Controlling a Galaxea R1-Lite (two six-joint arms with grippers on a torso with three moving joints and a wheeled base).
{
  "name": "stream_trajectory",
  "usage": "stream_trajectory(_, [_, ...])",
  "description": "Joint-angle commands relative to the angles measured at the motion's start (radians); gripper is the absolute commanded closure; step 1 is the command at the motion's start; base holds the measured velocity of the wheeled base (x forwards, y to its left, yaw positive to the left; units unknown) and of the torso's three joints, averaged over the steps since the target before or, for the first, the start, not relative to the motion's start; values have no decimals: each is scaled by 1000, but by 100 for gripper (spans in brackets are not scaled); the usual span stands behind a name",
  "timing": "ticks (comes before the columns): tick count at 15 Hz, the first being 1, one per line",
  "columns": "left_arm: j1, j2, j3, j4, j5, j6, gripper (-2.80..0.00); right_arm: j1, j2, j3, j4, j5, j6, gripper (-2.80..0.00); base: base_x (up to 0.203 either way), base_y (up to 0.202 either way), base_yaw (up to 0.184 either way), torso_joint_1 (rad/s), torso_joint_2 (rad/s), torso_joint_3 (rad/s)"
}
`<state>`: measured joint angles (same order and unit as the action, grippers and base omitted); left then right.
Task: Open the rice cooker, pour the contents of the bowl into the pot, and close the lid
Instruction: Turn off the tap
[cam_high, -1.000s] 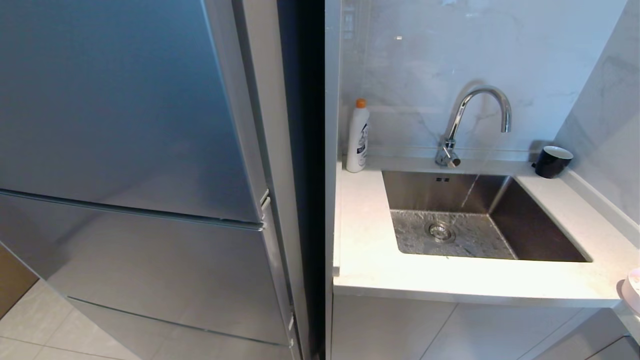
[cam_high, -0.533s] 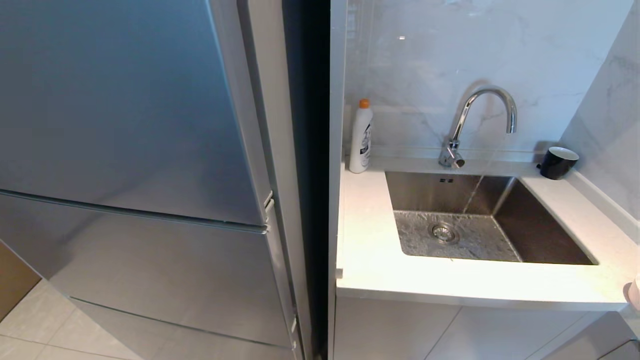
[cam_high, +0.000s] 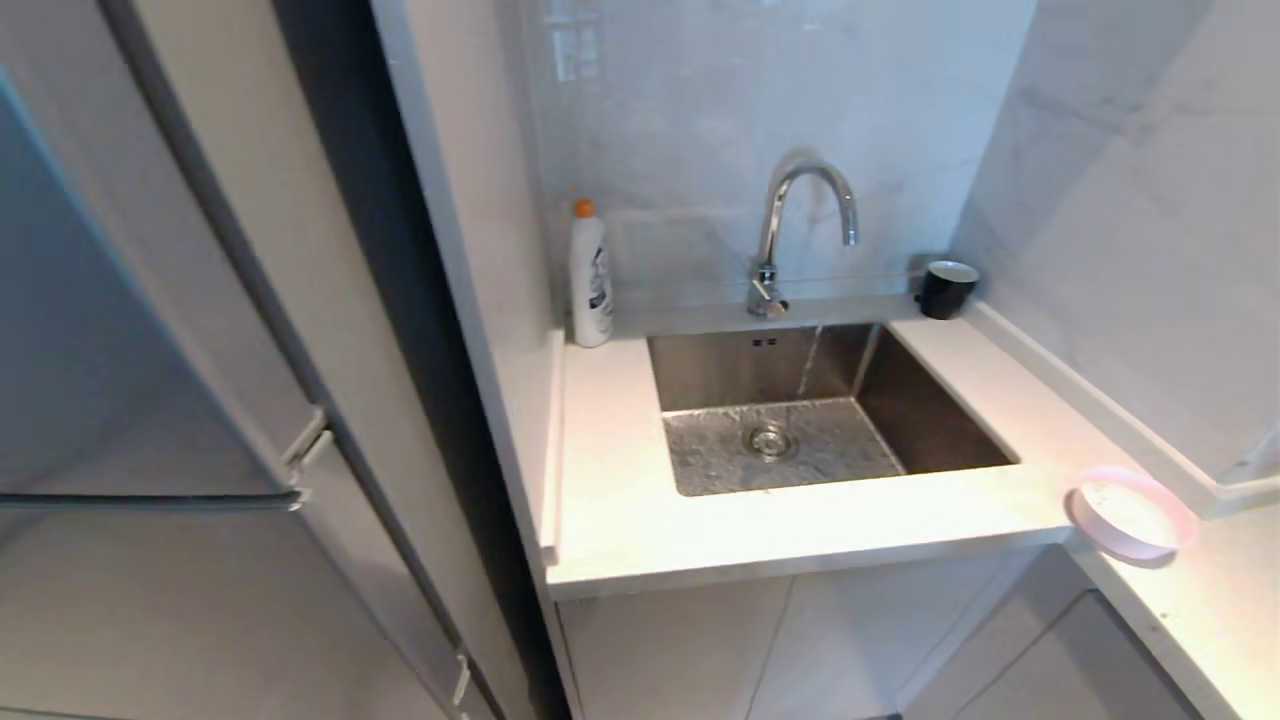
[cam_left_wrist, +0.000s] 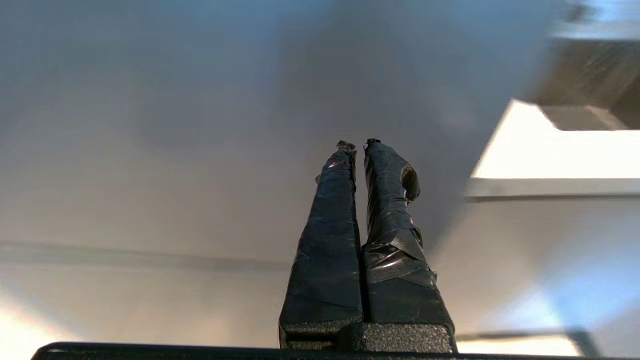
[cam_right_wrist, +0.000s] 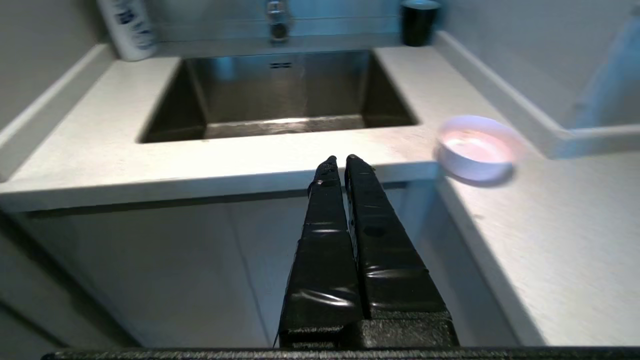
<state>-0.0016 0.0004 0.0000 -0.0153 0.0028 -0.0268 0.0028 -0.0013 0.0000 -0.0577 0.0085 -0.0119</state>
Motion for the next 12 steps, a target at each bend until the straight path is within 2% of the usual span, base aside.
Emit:
stream_trajectory(1, [0,1,0,0,0,-1,0,0,1,26,1,1,0,0,6,12,-175,-2,2,2])
stream_trajectory(12, [0,1,0,0,0,-1,0,0,1,27,-1,1,0,0,2,8,-174,4,2,3])
